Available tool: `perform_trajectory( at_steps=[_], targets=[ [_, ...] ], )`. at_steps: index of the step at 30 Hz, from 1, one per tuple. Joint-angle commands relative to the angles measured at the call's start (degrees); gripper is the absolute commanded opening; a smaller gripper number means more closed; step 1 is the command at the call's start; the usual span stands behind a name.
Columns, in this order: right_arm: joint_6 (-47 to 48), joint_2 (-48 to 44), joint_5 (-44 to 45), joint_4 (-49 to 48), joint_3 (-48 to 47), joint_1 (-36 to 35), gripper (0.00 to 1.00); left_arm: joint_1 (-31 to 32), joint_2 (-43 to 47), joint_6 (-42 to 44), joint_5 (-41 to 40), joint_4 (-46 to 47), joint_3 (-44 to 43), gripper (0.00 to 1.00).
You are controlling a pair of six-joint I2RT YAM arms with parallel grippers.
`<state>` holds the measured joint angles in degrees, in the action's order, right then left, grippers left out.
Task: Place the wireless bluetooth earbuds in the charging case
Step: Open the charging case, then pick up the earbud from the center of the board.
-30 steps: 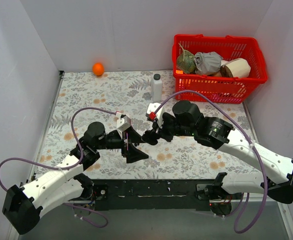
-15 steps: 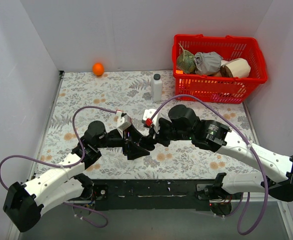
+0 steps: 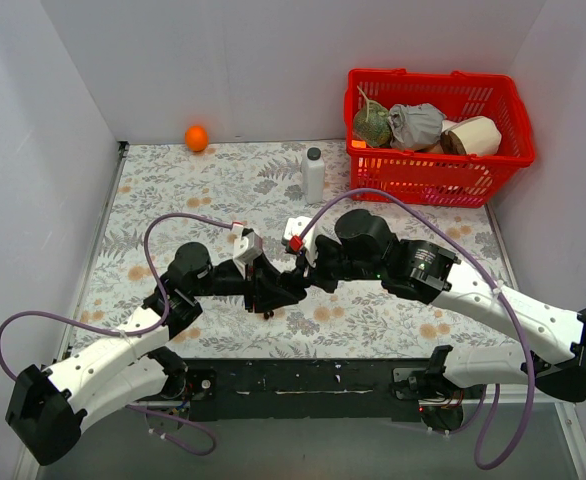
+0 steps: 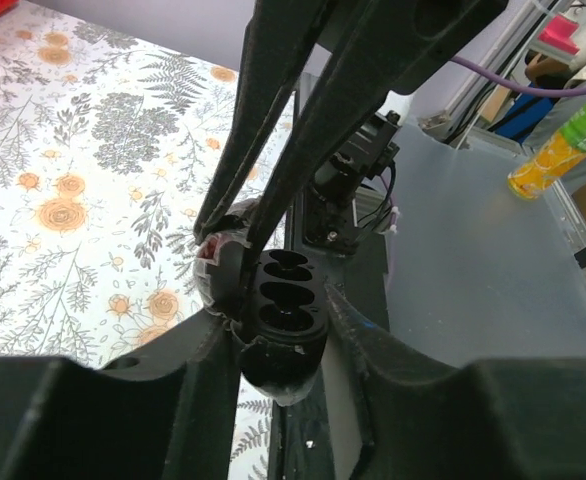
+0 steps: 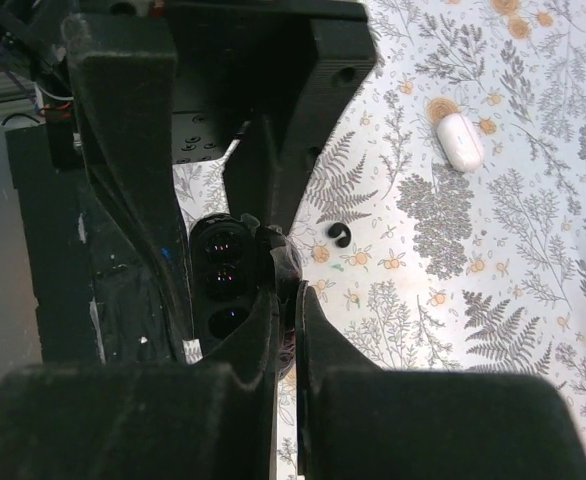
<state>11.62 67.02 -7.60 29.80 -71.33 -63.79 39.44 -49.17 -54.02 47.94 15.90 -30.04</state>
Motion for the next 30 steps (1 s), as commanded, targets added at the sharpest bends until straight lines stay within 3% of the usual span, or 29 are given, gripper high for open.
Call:
perform_trajectory(
  at_steps=[1, 2, 3, 9, 13, 16, 19, 24, 30],
  targets=[
    [-0.81, -0.05, -0.23, -2.73, -0.21, -0.46, 0.01, -0.33, 1.09, 1.72, 0.84, 1.94, 0.69, 0.26],
    [-0.81, -0.14, 0.03, -2.73, -0.21, -0.46, 0.01, -0.33, 1.09, 1.72, 0.75, 2.29, 0.95, 0.16],
    [-0.89, -0.23, 0.30, -2.82, -0.13, -0.46, 0.01, -0.33, 1.44, 1.81, 0.57, 2.55, 1.04, 0.12],
    [-1.60, -0.93, 1.18, -3.08, 0.67, -0.55, 0.01, -0.33, 4.34, 1.72, -1.18, 5.89, 4.02, 0.00],
    [-5.01, -1.63, 3.29, -4.75, 0.93, -0.63, 0.47, -0.33, 5.83, 3.21, -2.41, 5.20, 4.82, 0.00],
    [-8.61, -2.60, 5.74, -7.47, 1.37, -0.28, 0.59, -0.33, 7.41, 4.45, -4.42, 3.88, 5.26, 0.00],
    [-13.61, -4.70, 5.49, -10.63, 2.86, 2.61, 0.62, -0.33, 9.87, 5.41, -8.80, 1.51, 6.40, 0.00],
    [-22.85, -8.31, -4.78, -19.16, 15.39, 17.10, 0.60, -0.33, 19.09, 3.75, -19.62, -1.04, 11.48, 0.00],
    [-23.92, -3.23, -9.89, -21.53, 23.51, 19.49, 0.49, -0.33, 29.39, 3.66, -26.40, -9.65, 12.47, 0.00]
  ],
)
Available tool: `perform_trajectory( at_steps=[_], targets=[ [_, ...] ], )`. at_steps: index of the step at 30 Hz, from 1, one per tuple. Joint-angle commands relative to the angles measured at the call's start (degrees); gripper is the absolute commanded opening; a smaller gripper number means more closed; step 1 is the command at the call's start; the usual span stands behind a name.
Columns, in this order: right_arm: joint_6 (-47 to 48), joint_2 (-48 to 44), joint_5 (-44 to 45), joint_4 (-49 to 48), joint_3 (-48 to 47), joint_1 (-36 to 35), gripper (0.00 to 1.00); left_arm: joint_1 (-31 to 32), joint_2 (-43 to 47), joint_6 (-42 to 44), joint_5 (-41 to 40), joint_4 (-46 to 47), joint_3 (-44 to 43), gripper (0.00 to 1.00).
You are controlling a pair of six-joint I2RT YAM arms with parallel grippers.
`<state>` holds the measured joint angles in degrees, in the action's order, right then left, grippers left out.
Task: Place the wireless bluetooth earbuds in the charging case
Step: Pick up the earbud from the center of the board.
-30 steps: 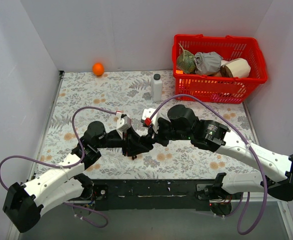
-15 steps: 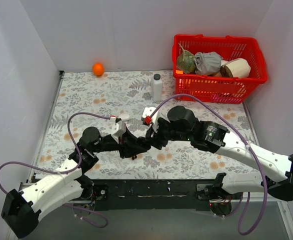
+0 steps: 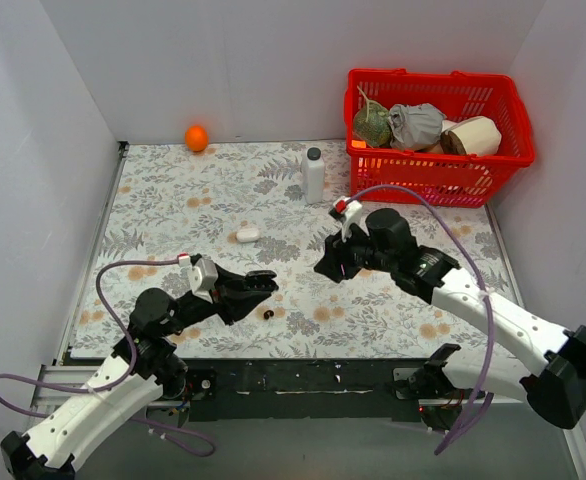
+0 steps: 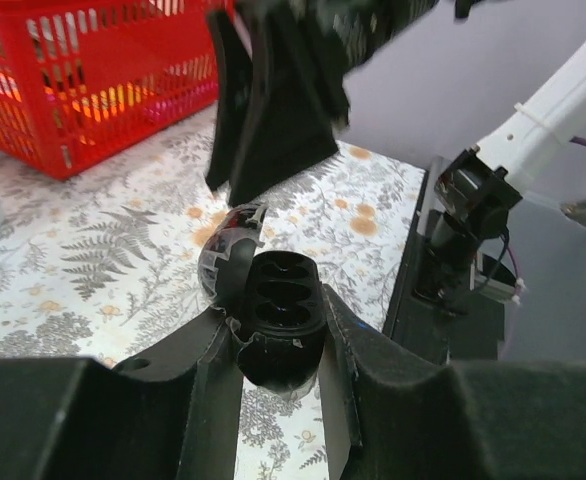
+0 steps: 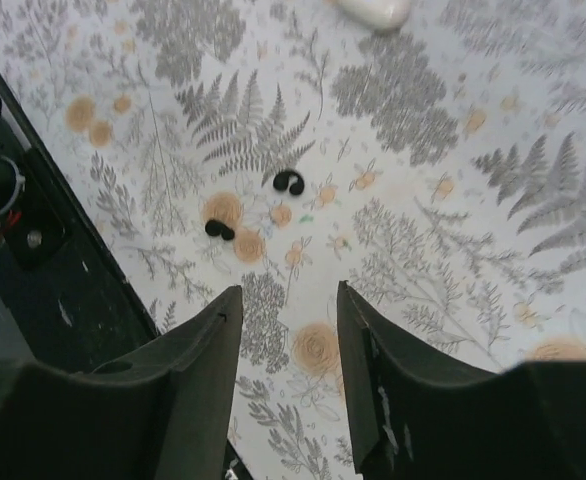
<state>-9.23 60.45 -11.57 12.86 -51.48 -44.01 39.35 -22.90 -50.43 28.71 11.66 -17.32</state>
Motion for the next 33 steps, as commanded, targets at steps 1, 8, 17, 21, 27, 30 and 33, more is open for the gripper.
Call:
perform_trajectory(
  at_steps=[1, 8, 17, 21, 27, 30, 33],
  targets=[
    [-3.42, 5.28, -6.35, -5.30, 5.24, -0.37, 0.47, -0.24, 3.21, -0.10, -7.35, -6.99, -1.21, 0.00],
    [-1.93, 16.54, -1.71, -7.15, 2.37, -7.74, 0.42, -0.24, 2.42, -0.19, -2.96, -8.41, -2.54, 0.00],
    [-1.14, 24.19, -1.87, -10.13, 0.95, -13.56, 0.47, -0.24, 3.64, 0.16, -3.05, -10.08, -3.60, 0.00],
    [0.26, 27.26, -3.54, -12.16, -0.63, -13.91, 0.48, -0.24, 6.63, 0.34, -4.45, -10.87, -4.21, 0.00],
    [3.34, 32.10, -5.48, -14.53, -4.32, -14.00, 0.54, -0.24, 8.57, 1.04, -5.15, -15.26, -5.35, 0.00],
    [5.01, 34.47, -5.83, -15.06, -6.08, -14.09, 0.56, -0.24, 9.62, 0.86, -5.77, -15.61, -5.35, 0.00],
    [6.59, 37.19, -6.62, -14.62, -7.75, -14.00, 0.54, -0.24, 10.24, 1.30, -6.03, -16.58, -5.88, 0.00]
  ],
)
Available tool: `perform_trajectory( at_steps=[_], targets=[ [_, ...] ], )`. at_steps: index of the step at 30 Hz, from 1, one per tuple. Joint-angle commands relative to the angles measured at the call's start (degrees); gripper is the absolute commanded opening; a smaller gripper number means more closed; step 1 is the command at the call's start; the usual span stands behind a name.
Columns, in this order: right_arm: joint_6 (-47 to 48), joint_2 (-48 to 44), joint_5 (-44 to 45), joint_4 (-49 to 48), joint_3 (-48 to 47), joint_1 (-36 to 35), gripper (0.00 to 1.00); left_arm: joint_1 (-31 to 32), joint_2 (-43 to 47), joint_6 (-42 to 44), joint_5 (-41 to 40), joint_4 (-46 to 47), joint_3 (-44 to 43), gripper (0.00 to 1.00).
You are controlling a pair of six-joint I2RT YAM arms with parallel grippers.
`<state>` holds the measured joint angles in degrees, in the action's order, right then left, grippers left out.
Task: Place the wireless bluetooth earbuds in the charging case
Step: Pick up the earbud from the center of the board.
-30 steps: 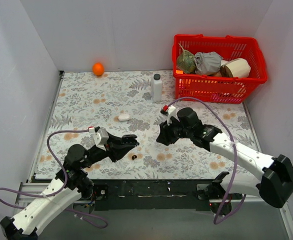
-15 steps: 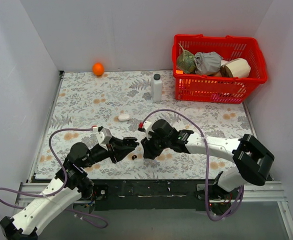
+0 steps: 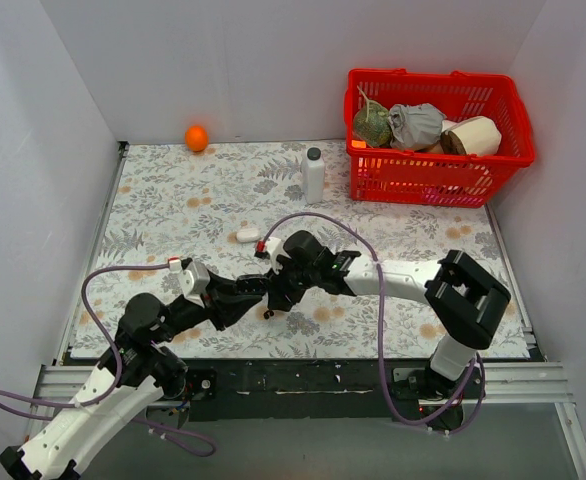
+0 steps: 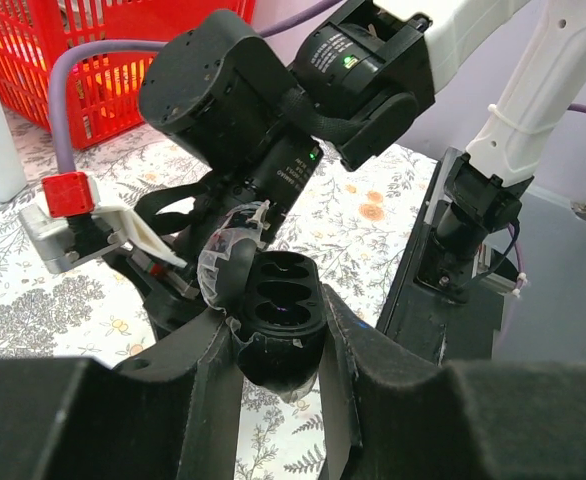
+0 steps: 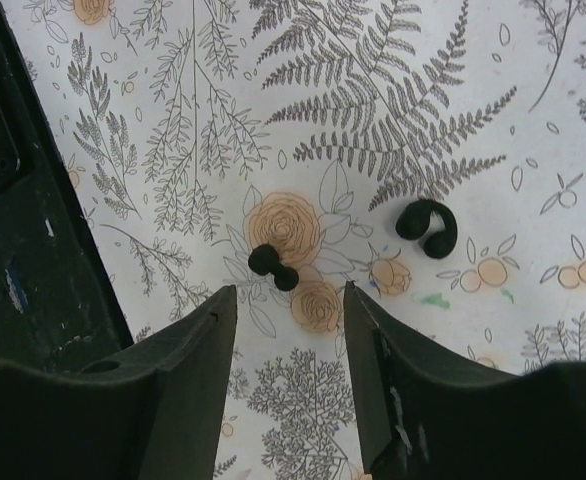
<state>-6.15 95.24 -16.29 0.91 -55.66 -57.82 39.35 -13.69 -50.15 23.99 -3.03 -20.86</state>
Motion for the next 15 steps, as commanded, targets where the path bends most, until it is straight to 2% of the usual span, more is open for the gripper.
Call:
perform_trajectory(
  at_steps=[1, 15],
  targets=[
    [3.69, 3.36, -2.25, -2.58, -3.93, -0.19, 0.54, -0.16, 0.95, 1.19, -1.49, -2.50, -2.51, 0.00],
    [4.83, 8.38, -5.68, -3.28, -5.60, -0.71, 0.50, -0.24, 2.09, 1.72, -1.23, -3.83, -2.25, 0.00]
  ],
)
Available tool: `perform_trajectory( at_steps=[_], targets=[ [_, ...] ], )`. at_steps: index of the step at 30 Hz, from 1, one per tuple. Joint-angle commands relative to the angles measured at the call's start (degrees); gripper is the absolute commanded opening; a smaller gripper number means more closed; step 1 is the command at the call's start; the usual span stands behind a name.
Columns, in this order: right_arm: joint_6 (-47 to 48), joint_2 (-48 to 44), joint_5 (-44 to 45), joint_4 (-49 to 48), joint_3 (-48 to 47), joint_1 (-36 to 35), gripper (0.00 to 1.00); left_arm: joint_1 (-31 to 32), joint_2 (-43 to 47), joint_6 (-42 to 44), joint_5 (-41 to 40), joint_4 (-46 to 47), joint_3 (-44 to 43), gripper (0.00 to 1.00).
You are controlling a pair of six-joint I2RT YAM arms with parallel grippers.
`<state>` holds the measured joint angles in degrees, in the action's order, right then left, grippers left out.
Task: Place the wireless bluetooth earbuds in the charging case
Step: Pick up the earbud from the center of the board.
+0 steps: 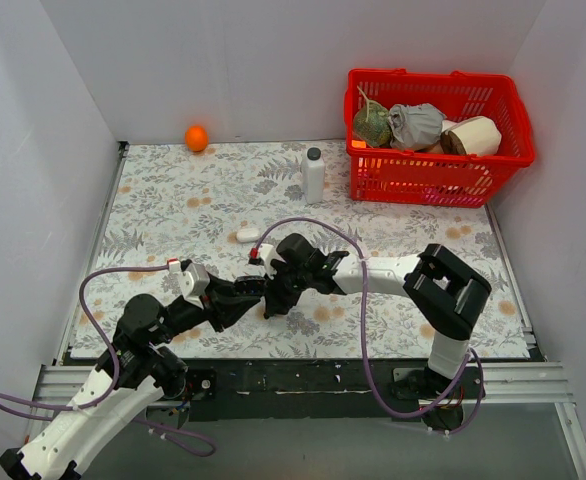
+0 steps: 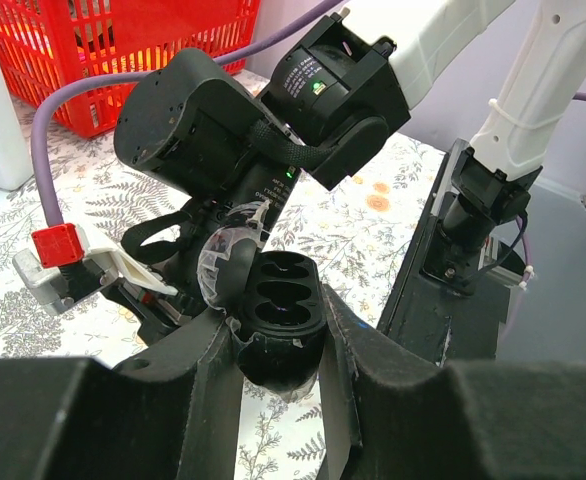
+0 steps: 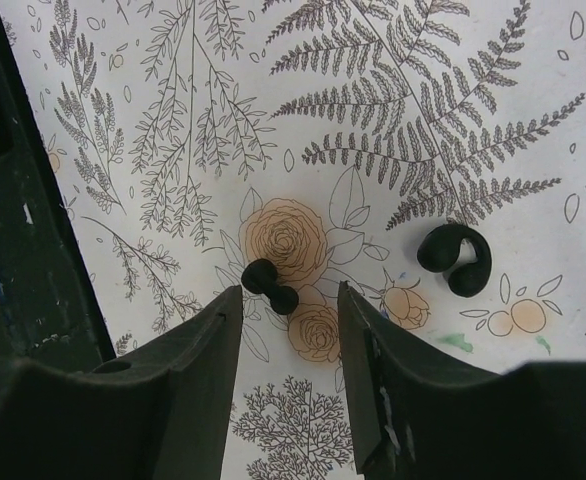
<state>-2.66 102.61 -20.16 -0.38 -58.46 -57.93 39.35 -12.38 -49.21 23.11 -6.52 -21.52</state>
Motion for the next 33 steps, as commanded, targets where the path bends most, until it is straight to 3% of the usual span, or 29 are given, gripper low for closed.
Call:
perform_trajectory(
  at_steps=[1, 14, 33],
  targets=[
    [1.42, 1.10, -1.81, -1.90, -2.80, -0.69, 0.49, -0.24, 0.69, 0.70, -0.44, -0.24, -1.51, 0.00],
    [1.51, 1.81, -2.42, -2.25, -1.66, -1.22, 0.40, -0.24, 0.52, 0.70, 0.18, -0.24, -1.25, 0.00],
    [1.25, -0.39, -2.43, -2.43, 1.15, -1.13, 0.01, -0.24, -0.10, 0.43, 0.79, 0.72, -0.72, 0.00]
  ],
)
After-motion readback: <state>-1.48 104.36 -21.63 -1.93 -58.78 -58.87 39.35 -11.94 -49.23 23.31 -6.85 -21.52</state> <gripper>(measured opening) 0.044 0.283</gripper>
